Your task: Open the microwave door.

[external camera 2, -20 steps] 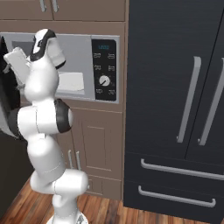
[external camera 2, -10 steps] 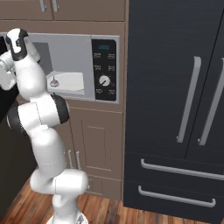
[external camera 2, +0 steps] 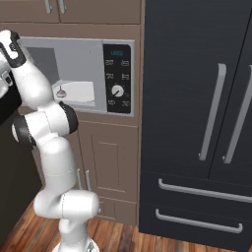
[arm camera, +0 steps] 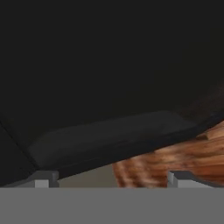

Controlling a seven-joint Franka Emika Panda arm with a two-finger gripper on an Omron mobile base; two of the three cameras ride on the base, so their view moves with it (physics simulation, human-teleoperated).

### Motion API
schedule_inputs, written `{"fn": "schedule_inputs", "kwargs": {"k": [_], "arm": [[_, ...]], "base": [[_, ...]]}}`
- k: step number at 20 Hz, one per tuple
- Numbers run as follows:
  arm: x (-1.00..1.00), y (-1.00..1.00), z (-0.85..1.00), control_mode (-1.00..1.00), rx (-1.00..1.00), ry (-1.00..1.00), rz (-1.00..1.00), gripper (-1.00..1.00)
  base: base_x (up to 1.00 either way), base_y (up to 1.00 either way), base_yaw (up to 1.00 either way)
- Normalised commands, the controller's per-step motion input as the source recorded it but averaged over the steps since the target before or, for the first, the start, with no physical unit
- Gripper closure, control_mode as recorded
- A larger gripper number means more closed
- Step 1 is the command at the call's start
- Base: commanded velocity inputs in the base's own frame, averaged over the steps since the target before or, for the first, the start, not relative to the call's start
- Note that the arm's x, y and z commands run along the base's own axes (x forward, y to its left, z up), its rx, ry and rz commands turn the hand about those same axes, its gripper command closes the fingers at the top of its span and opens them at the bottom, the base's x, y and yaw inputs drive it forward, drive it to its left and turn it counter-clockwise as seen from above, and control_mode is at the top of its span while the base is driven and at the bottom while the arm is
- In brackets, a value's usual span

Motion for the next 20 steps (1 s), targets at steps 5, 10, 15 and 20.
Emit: {"fn": "schedule_inputs", "kwargs": {"k": [5,10,15,20], "arm": [[0.02,0.16,-0.10,-1.00,-0.01,-0.01,0.03,-1.00],[0.03,1.00,-0.66,-1.00,-0.23,-0.26,0.00,-1.00],[-0.23,1.00,-0.33,-1.00,-0.42,-0.84,-0.09,-1.00],[-0.17,1.00,-0.30,-1.00,-0.41,-0.68,-0.10,-1.00]], "base": [[0.00,0.00,0.00],[0.00,0.00,0.00],[0.00,0.00,0.00],[0.00,0.00,0.00]]}}
